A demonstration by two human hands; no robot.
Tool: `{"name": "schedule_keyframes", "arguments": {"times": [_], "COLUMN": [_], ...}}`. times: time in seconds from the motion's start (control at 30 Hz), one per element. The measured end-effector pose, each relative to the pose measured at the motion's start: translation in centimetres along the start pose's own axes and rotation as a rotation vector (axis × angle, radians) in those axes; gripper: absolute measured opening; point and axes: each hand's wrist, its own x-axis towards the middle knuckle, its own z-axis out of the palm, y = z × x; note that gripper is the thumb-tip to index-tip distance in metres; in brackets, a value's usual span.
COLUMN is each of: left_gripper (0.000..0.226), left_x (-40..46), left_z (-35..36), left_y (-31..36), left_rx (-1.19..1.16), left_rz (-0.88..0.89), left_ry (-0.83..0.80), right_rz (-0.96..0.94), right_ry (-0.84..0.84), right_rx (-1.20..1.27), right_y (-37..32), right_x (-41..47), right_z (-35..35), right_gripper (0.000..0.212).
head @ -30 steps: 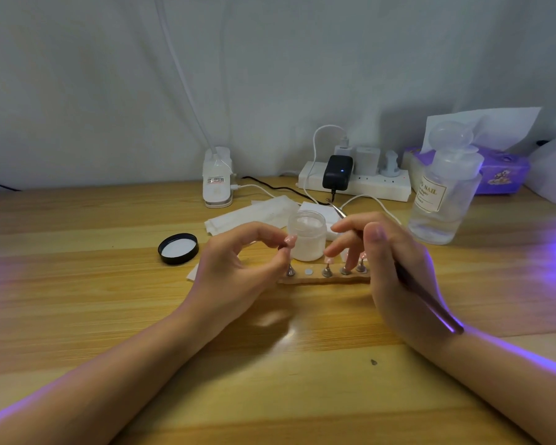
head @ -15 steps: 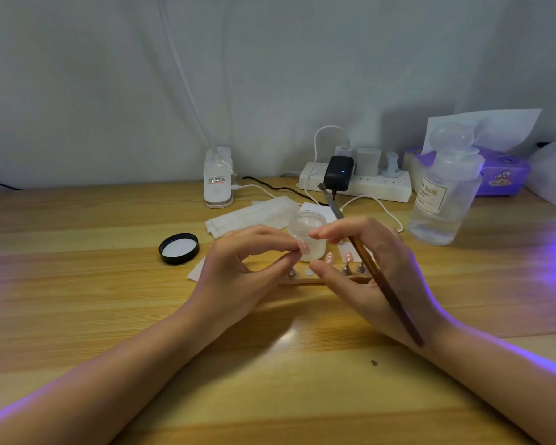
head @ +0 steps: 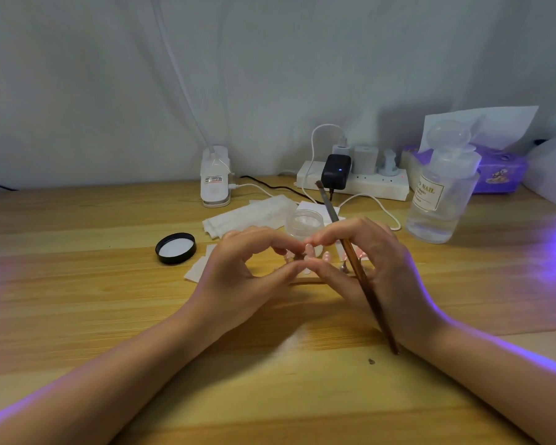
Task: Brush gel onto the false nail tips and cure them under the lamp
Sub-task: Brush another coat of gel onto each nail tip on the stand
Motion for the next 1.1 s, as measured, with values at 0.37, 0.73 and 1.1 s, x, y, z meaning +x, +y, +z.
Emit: {"name": "schedule_keyframes", "arguments": {"times": [0.37,0.73,1.1], "left_gripper": [0.053,0.041,0.04], "left_x": [0.1,0.1,0.0], "left_z": [0.3,0.5,0.4], "left_y": [-0.2,-1.1,-1.1], "left_rx": [0.083,0.105,0.114], "left_rz": [-0.297,-0.358,-0.361], "left_ry": [-0.095,-0.208,-0.175], "right_rz": [0.088,0.121,0.167], "right_ry": [-0.026,-0.12,-0.085], "right_rx": [-0.149,-0.176,-0.269], "right_y": [0.8,0.9,1.0], "right_x": [0.1,0.2,-0.1], "right_z": [0.3,0.4,-0.8], "right_gripper": [0.019,0.017,0.024]}}
